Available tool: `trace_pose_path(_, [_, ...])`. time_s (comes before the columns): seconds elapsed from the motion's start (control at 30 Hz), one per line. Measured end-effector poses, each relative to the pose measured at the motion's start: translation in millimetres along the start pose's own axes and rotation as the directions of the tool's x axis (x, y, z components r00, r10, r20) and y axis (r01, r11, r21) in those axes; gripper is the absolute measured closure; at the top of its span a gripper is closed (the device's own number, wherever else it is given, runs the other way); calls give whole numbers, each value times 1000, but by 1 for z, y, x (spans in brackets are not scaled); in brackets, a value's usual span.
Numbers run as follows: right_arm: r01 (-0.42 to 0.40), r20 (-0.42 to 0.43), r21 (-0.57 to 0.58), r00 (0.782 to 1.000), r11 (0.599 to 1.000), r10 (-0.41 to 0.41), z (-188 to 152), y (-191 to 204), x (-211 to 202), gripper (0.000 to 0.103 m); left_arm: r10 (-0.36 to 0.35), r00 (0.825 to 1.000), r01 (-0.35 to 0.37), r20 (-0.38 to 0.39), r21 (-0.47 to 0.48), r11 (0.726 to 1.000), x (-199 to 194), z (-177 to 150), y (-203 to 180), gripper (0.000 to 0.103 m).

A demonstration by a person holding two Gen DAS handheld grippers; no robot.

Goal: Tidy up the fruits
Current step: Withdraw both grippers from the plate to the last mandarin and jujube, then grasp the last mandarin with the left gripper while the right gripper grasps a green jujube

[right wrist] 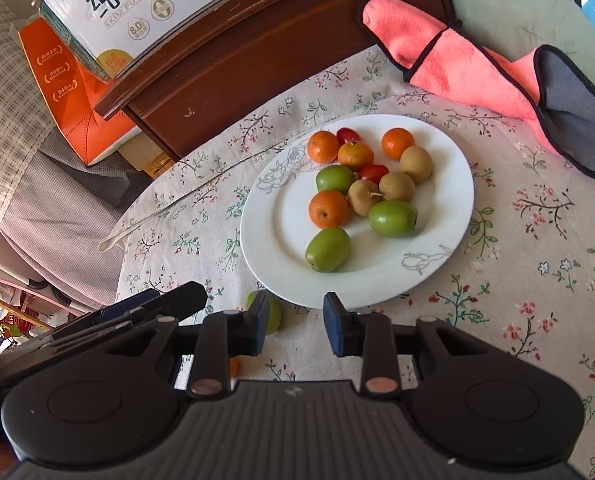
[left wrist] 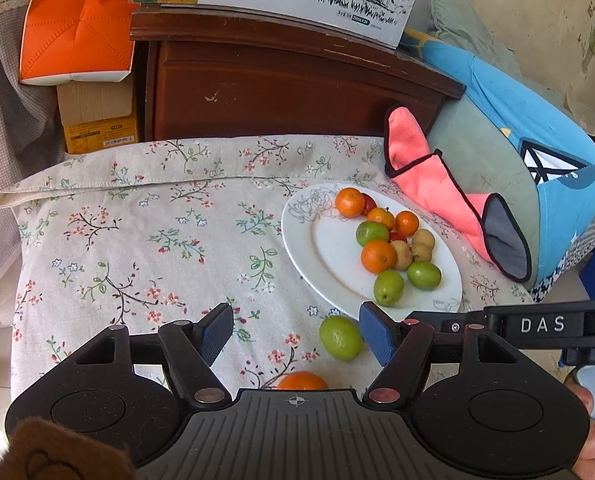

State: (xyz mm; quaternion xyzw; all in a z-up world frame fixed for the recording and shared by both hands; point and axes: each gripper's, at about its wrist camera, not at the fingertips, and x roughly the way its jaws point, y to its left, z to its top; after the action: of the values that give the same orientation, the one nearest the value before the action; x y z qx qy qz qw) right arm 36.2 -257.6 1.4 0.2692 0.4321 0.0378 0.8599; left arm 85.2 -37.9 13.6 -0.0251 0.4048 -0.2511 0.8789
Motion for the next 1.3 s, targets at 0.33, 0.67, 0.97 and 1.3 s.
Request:
trace_pose_path(0.33, [-5,-36,8,999,1000,5,-7,7,9,72,-14,999,19,-50,91,996,4,-25,-13,34])
trace_pose_path(0.67, [8,-54,4,999,1000,-8,-9,13,23,72,7,998,1,-69,112,994,15,-36,-11,35])
trace_pose_path(0.97, [23,-56,-18,998,1000,-24,-11,20,32,70,15,998,-11,-56,68,998,12,-38,1,57])
trace_pose_path(1.3, [65,-40,-85,997,994,-68,-16,37,48,69,33,999,-32,-42,5,999,-2,-37,21,68])
